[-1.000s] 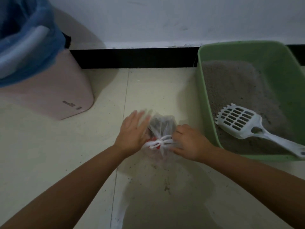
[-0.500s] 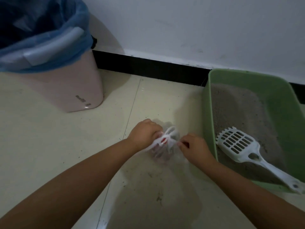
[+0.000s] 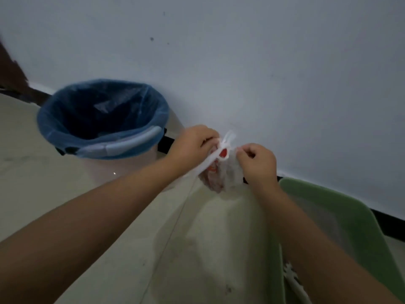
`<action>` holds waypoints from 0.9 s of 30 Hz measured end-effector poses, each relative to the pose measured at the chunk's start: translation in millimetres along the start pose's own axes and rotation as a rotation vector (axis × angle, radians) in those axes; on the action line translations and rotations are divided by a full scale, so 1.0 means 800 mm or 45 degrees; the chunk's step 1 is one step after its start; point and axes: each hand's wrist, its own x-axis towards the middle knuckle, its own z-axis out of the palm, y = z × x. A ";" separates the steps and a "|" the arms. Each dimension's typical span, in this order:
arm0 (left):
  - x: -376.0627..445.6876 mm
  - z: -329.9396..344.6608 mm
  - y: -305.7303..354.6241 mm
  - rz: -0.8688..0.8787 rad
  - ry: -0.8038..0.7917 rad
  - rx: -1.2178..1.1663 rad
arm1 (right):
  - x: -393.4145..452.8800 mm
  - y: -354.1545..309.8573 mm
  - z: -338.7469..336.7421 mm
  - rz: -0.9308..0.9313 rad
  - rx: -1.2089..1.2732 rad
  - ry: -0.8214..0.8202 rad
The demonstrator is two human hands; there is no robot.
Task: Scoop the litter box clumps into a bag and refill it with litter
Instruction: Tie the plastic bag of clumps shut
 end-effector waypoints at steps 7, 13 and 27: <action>0.095 -0.152 -0.004 -0.088 0.295 0.088 | 0.078 -0.160 0.009 -0.200 0.142 -0.031; 0.094 -0.234 -0.053 -0.218 0.402 0.152 | 0.098 -0.238 0.067 -0.350 0.054 -0.173; 0.018 -0.158 -0.237 -0.827 -0.041 0.301 | 0.058 -0.135 0.250 -0.591 -0.479 -0.279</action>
